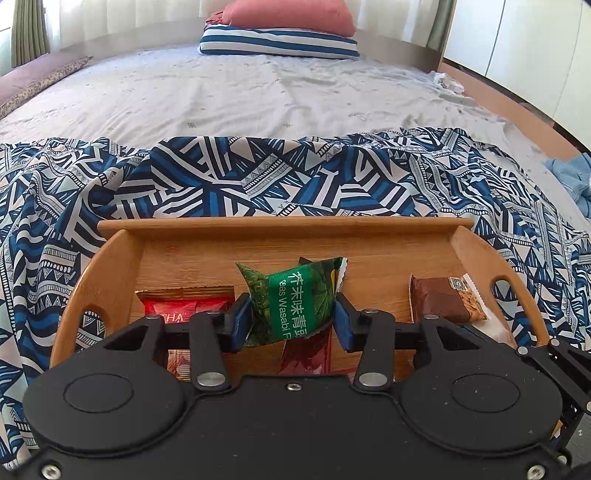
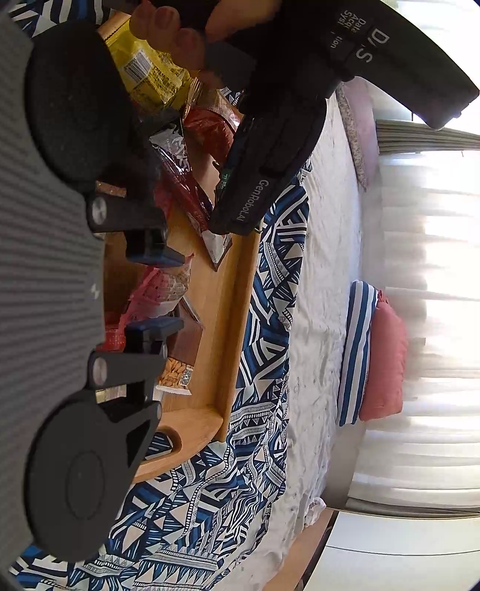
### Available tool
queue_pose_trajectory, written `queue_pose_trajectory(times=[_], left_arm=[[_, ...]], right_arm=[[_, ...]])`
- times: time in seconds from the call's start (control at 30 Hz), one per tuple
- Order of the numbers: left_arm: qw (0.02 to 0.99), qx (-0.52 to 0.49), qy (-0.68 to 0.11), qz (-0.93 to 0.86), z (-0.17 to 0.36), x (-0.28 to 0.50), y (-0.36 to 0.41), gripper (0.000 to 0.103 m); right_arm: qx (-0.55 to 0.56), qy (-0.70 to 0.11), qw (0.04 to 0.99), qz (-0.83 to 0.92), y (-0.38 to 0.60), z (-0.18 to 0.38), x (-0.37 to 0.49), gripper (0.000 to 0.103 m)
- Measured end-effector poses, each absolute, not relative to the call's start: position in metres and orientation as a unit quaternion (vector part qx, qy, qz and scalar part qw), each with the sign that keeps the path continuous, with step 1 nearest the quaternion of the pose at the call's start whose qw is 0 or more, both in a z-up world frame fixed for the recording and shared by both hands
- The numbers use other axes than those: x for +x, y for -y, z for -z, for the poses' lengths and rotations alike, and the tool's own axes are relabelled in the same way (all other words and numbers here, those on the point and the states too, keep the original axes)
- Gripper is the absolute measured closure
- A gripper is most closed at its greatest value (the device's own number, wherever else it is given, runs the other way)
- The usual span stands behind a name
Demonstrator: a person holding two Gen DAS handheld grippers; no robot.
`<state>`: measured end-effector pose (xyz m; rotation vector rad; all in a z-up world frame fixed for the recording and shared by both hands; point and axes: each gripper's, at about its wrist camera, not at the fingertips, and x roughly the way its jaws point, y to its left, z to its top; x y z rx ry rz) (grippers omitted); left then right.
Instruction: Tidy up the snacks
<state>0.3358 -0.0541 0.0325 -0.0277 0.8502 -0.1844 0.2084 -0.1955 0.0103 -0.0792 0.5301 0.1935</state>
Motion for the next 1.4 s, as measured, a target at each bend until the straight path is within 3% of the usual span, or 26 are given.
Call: queue_pose_trajectory(times=[0.17,0.33,0.4,0.53,0.77,0.93,1.1,1.4], left_arm=[[0.906,-0.015,-0.415,0.085,-0.034,0.335,0.054,0.055],[0.909,-0.011,-0.407,0.088,-0.041,0.329,0.052,0.051],[0.911,-0.011,-0.402,0.090,-0.047,0.324,0.051,0.048],[0.921,-0.006,-0.379,0.089,-0.062,0.311,0.048,0.031],[0.931,0.005,-0.353,0.091,-0.086,0.290,0.044,0.019],[0.935,0.013,-0.345,0.082,-0.096,0.274,0.039,0.011],[0.937,0.009,-0.342,0.069,-0.103,0.256,0.029,0.010],[0.942,-0.002,-0.330,0.060,-0.124,0.213,0.016,0.007]], right_arm=[[-0.026,-0.265,0.958,-0.108,0.198,-0.010,0.209,0.065],[-0.022,-0.262,0.958,-0.113,0.197,-0.014,0.205,0.041],[-0.021,-0.257,0.960,-0.113,0.197,-0.018,0.202,0.038],[-0.023,-0.248,0.962,-0.111,0.199,-0.027,0.196,0.033],[-0.029,-0.231,0.967,-0.104,0.202,-0.044,0.181,0.024],[-0.030,-0.225,0.969,-0.094,0.205,-0.054,0.171,0.012],[-0.025,-0.224,0.971,-0.081,0.210,-0.065,0.162,0.000],[-0.013,-0.213,0.975,-0.065,0.221,-0.088,0.142,0.000]])
